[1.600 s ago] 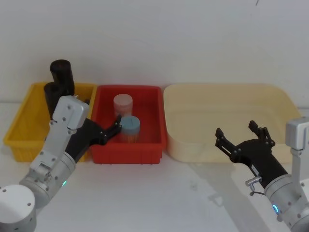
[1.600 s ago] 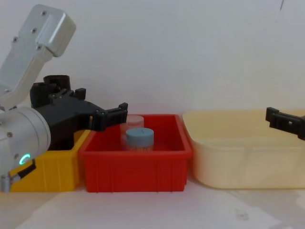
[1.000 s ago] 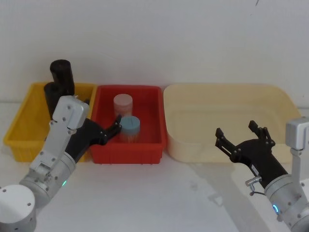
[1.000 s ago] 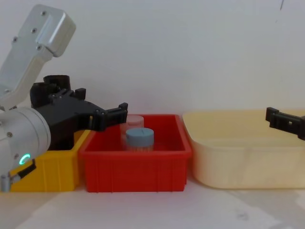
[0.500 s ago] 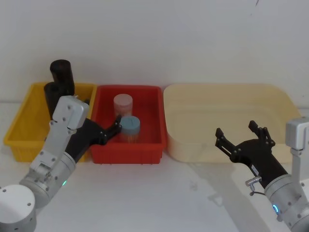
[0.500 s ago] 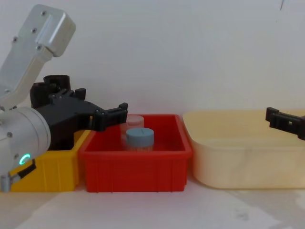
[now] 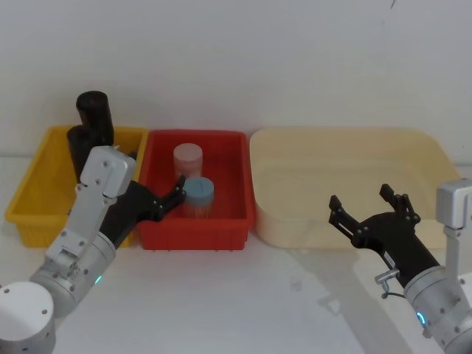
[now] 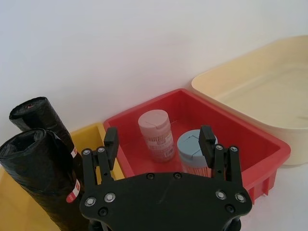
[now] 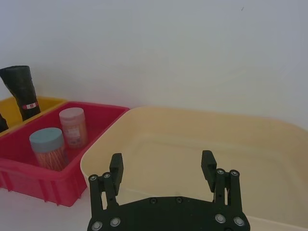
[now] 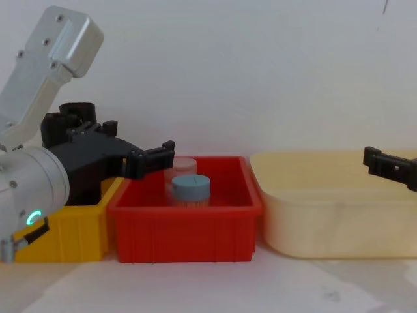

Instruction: Pick up the garbage bag with the one hand and transfer it to the other hand.

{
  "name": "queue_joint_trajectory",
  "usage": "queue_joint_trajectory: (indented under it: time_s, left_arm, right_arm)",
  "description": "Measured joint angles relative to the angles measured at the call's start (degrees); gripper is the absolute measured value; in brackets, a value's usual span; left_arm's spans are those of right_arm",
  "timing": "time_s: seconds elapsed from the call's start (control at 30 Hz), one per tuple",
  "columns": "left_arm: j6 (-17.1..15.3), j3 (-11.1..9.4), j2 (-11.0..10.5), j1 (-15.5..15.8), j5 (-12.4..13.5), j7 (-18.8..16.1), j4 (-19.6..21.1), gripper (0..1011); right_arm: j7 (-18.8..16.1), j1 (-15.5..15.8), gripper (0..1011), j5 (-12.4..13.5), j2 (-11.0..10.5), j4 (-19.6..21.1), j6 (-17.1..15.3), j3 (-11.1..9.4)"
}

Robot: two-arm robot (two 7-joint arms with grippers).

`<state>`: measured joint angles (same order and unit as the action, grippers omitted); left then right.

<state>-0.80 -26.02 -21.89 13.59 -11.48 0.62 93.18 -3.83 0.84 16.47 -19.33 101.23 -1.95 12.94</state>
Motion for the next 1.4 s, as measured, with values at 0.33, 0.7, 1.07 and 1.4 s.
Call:
queue_joint_trajectory:
  time_s: [0.33,0.7,1.07,1.4]
  left_arm:
    - [0.0,0.0,0.0,0.0,0.0,0.0,0.0,1002]
    - [-3.5,2.4,-1.2,-0.8,-3.5,2.1,3.4,1002]
    - [-7.2,8.4,-5.0,-5.0,-8.6,4.5,10.7,1002]
    - [-9.6,14.6,-7.6,-8.9,-13.3,6.2,14.8,1002]
  right_arm:
    - [0.0,-0.2,1001,0.0,0.0,-0.1,0.0,0.0]
    - [-3.5,-4.4,1001,0.8,-0.4,-2.8,-2.4,0.6]
    - [-9.9,-12.3,1001,3.3,-0.1,-7.6,-6.2,2.3]
    - [-12.4,-17.1,1001,5.1,0.6,-9.1,-9.7,3.6]
